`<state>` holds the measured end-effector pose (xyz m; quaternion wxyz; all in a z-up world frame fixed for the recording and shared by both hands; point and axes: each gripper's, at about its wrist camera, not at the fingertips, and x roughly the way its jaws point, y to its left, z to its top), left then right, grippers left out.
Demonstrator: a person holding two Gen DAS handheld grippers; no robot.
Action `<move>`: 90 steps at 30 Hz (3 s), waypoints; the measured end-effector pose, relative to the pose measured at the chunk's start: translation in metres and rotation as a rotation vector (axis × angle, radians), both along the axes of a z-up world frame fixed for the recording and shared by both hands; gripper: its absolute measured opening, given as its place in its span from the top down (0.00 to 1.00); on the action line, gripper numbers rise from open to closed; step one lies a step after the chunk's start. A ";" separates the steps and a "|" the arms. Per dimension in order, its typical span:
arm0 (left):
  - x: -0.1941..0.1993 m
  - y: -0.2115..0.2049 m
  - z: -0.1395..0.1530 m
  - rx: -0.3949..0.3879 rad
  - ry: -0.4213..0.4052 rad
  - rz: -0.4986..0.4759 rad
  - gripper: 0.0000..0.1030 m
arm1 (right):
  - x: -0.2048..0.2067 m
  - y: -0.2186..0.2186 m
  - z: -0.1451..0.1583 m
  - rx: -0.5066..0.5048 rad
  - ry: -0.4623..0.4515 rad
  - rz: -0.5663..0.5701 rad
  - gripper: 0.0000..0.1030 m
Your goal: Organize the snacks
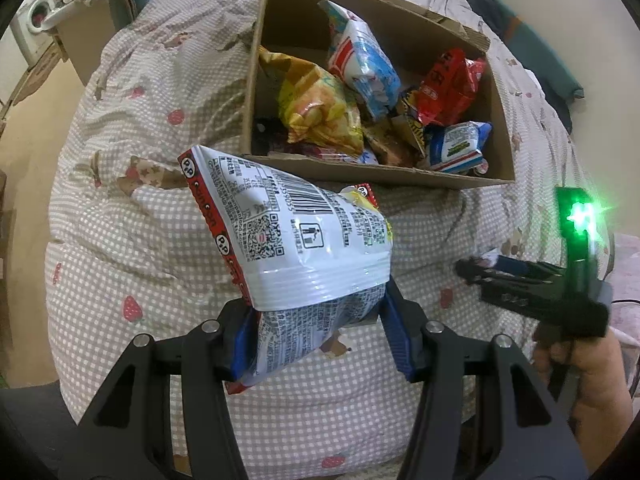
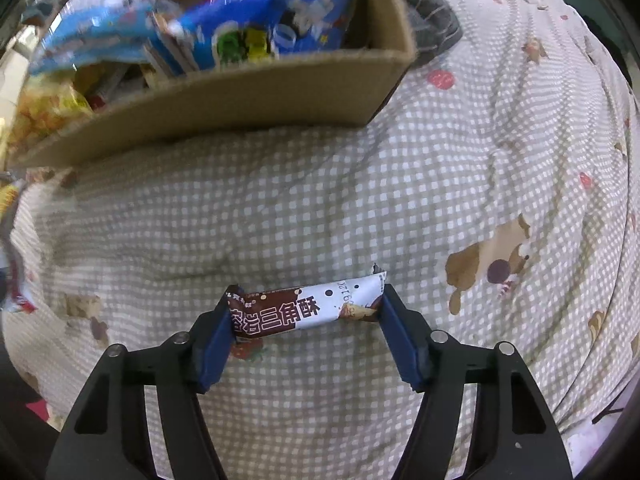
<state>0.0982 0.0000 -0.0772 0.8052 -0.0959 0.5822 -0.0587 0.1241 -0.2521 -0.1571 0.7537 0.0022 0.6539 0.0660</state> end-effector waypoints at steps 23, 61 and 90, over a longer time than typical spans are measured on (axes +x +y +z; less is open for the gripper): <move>-0.003 0.020 0.045 0.028 -0.234 0.082 0.51 | -0.017 -0.052 0.125 0.322 -0.461 -0.127 0.32; 0.143 -0.056 0.077 0.119 -0.315 -0.122 0.48 | 0.073 0.015 0.111 0.414 -0.392 0.046 0.30; 0.074 -0.013 0.108 0.192 -0.422 0.021 0.02 | 0.035 -0.014 0.164 0.422 -0.552 -0.054 0.00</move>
